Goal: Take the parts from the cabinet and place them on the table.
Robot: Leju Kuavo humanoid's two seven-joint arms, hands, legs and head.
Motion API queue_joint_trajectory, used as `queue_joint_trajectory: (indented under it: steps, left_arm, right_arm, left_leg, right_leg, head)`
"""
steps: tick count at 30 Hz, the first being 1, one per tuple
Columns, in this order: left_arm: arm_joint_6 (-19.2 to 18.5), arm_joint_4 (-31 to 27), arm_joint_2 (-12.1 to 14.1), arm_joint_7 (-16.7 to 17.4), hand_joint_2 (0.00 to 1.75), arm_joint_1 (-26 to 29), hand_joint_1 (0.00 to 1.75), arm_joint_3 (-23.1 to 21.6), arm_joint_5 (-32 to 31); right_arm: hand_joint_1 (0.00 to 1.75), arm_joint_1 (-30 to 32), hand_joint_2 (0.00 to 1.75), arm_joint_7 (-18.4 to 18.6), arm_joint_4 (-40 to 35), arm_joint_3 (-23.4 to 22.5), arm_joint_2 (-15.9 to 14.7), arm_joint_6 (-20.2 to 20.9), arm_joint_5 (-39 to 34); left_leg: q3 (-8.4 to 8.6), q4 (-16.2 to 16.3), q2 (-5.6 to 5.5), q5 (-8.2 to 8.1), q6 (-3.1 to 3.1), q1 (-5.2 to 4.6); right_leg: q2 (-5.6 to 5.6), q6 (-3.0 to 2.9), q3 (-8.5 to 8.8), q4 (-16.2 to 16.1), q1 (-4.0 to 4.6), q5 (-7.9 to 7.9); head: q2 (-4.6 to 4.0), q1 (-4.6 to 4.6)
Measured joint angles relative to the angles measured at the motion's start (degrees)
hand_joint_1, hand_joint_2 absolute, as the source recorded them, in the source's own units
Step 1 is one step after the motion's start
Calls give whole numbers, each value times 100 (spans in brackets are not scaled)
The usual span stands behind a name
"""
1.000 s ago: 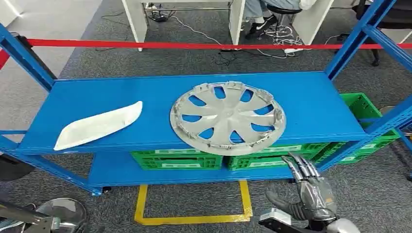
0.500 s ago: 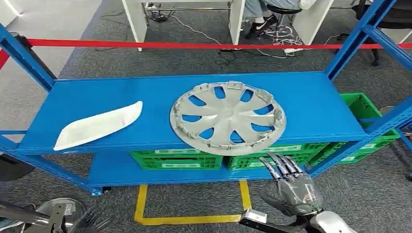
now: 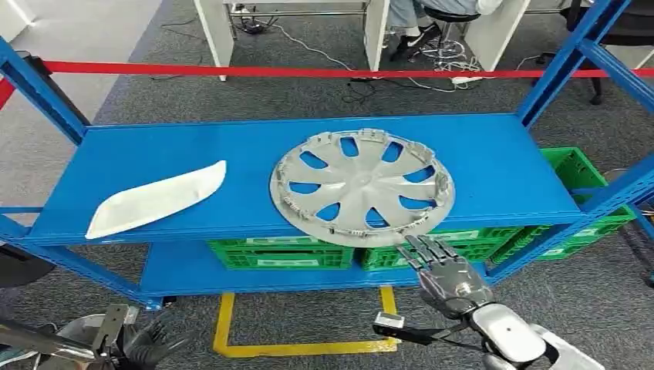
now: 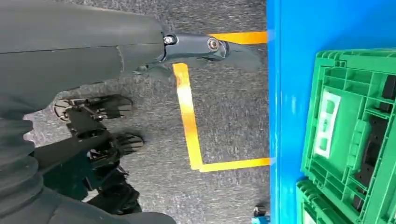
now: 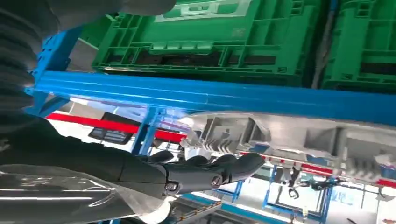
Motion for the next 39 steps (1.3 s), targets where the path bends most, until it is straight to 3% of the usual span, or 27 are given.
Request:
queue_joint_trajectory:
  steps: [7,15,39]
  left_arm:
    - [-39,44,20,63,175,-60,0,-85,-46]
    - [-61,140,9,79,175,-191,0,-148,-149]
    - [-122,372,-4,-39,175,-237,0,-199,-284]
  right_arm:
    - [0,-201,175,-122,212,24,35,234,157]
    - [0,-821,175,-144,701,103,288,372,345]
    - [0,-1420,175,-157,763,118,577,564,380]
  left_leg:
    - [-3,0,0,0,0,0]
    - [-2,0,0,8,0,0]
    - [-6,0,0,8,0,0]
  right_leg:
    - [1,0,-2,0,0,0]
    - [1,2,-2,2,0,6]
    - [0,2,-5,2,0,6]
  head:
    - [0,0]
    - [0,2]
    - [0,0]
